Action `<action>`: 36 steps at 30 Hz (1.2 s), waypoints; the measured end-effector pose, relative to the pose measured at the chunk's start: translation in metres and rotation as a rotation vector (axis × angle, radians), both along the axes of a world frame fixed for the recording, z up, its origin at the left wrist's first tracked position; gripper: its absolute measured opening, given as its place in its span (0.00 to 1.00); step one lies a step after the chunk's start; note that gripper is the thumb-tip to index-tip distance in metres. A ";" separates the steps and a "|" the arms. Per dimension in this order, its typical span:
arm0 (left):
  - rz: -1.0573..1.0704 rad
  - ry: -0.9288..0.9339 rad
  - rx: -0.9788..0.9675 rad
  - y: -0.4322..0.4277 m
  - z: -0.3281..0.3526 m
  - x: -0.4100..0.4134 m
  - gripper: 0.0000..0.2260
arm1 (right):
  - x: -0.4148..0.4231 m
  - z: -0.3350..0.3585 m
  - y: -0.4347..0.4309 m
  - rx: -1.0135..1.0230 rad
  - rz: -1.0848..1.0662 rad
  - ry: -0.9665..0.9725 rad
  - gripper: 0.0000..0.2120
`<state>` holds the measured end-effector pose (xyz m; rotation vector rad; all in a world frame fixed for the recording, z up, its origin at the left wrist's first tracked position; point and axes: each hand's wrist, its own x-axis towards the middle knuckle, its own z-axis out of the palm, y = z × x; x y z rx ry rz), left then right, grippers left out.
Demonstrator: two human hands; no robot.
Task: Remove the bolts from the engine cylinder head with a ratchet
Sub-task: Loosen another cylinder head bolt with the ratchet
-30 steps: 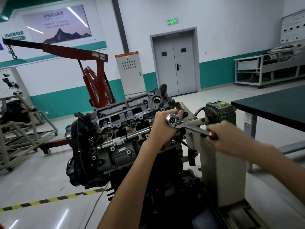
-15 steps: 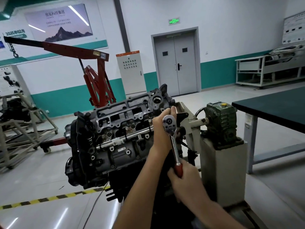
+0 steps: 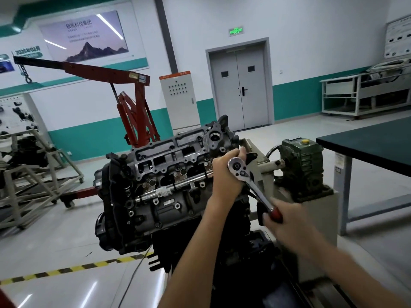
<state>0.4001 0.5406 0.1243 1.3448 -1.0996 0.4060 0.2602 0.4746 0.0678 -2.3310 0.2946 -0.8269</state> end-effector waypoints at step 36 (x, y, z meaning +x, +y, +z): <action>0.024 -0.185 0.223 0.017 0.017 0.004 0.20 | 0.000 0.071 -0.070 -0.581 0.052 0.232 0.01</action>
